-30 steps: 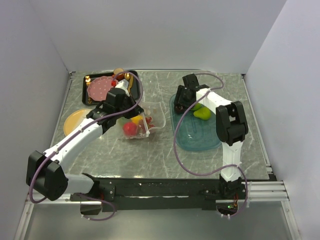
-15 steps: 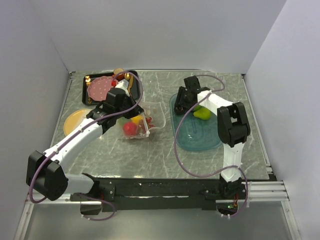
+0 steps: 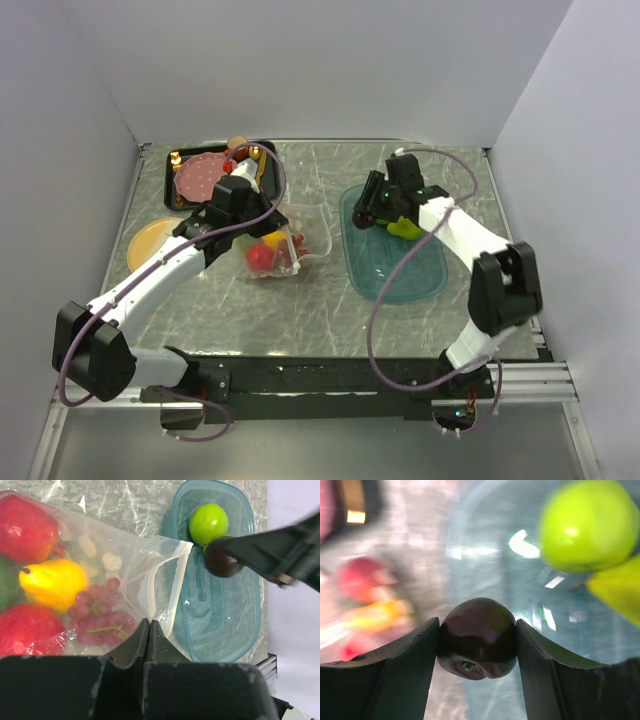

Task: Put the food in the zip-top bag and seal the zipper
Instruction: Pick up the fake fruit from the bin, then place the fake fruit in the zipper food storage bag.

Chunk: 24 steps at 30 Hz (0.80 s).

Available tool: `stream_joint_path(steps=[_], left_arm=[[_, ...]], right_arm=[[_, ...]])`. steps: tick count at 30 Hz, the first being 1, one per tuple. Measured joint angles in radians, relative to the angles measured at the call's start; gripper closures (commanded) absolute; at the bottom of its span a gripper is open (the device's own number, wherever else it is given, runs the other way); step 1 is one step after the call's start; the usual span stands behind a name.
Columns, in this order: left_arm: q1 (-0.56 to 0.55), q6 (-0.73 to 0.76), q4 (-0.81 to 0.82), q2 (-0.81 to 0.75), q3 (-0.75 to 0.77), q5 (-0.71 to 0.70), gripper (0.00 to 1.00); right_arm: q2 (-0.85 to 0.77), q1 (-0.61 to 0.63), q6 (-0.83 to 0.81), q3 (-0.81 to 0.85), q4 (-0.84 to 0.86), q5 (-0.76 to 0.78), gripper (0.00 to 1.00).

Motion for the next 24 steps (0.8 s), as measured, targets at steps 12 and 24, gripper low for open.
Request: stream_joint_path(steps=[12,24], left_arm=[[0.000,0.000,0.004,0.004,0.000,0.011,0.99],[0.000,-0.003,0.015,0.005,0.000,0.023,0.99]], right_arm=[[-0.106,0.255,0.090,0.010,0.076,-0.042,0.59],[0.019,0.274,0.102,0.034,0.087,-0.064,0.10]])
